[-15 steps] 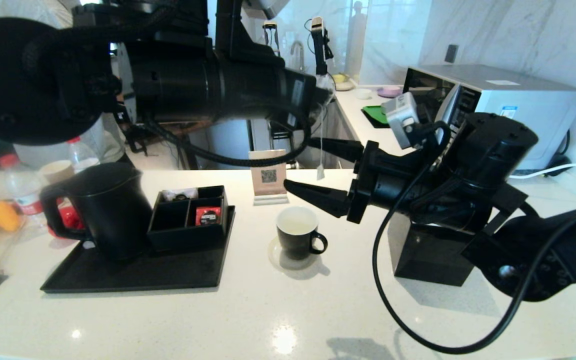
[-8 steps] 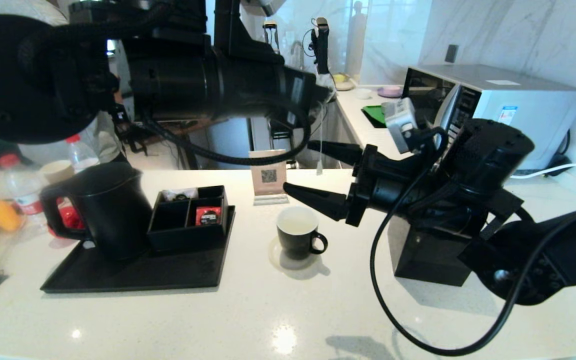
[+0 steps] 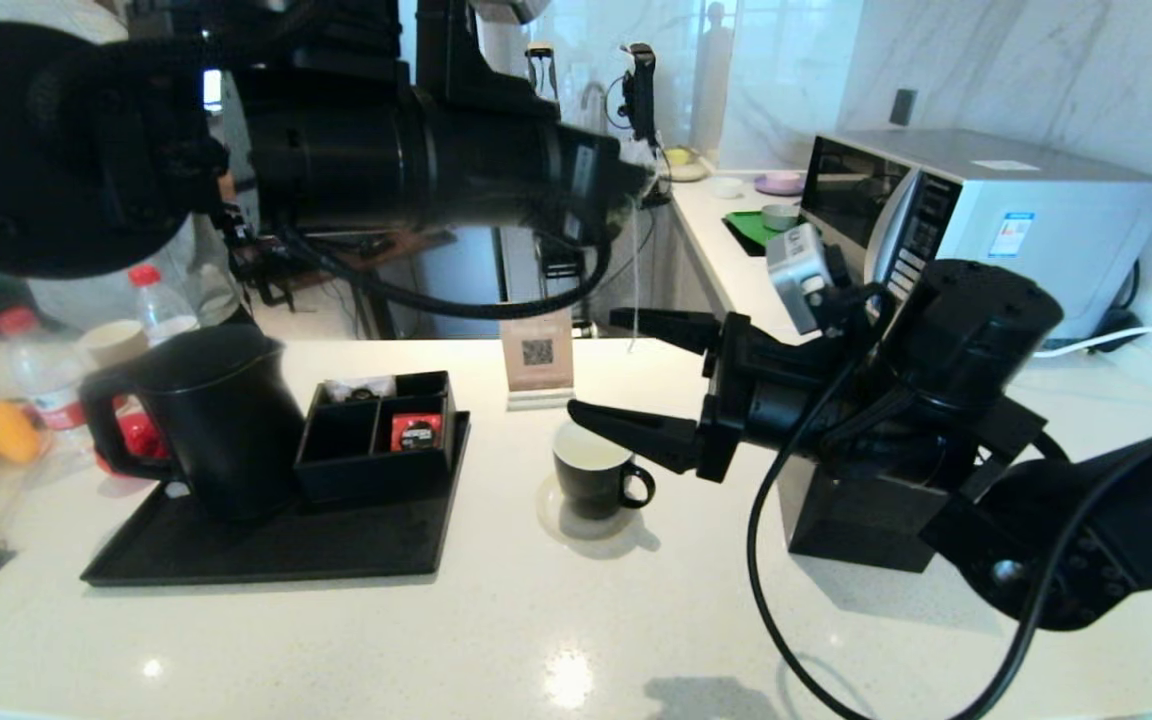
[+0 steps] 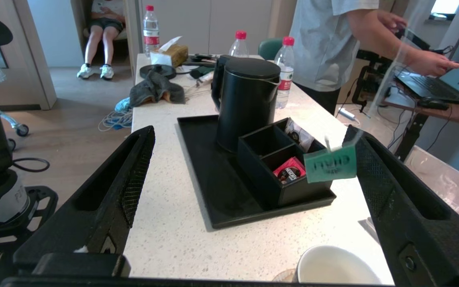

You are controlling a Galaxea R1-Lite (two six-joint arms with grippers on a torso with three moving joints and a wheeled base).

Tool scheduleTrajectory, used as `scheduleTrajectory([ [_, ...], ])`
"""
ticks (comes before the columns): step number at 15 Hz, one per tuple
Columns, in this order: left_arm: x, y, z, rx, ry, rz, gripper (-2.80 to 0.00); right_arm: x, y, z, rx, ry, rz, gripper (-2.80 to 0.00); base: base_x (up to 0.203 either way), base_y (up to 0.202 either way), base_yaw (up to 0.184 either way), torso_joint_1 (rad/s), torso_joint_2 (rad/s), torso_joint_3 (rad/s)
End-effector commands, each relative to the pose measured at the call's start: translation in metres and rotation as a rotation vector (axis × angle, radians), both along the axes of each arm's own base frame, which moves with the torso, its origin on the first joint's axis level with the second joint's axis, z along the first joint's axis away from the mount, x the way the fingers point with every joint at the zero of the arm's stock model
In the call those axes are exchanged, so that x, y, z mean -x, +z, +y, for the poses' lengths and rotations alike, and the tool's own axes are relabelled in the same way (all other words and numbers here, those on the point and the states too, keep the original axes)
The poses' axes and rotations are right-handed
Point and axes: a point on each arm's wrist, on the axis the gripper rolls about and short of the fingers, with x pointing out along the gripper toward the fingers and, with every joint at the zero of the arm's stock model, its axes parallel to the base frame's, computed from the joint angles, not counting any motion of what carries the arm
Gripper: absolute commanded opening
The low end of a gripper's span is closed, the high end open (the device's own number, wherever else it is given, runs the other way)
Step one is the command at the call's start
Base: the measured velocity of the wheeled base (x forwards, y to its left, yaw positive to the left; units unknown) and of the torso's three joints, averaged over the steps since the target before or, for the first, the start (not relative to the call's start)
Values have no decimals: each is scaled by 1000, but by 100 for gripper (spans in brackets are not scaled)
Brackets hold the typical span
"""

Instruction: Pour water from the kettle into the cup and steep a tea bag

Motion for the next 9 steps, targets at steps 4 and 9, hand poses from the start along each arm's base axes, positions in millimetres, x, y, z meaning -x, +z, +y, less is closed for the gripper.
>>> scheduleTrajectory([
  [4, 0, 0, 0, 0, -3, 0, -280, 1, 5, 1, -10, 16, -22, 0, 0, 0, 0, 0, 0, 0],
  [9, 1, 0, -1, 1, -8, 1, -280, 1, 4, 1, -8, 24, -22, 0, 0, 0, 0, 0, 0, 0],
])
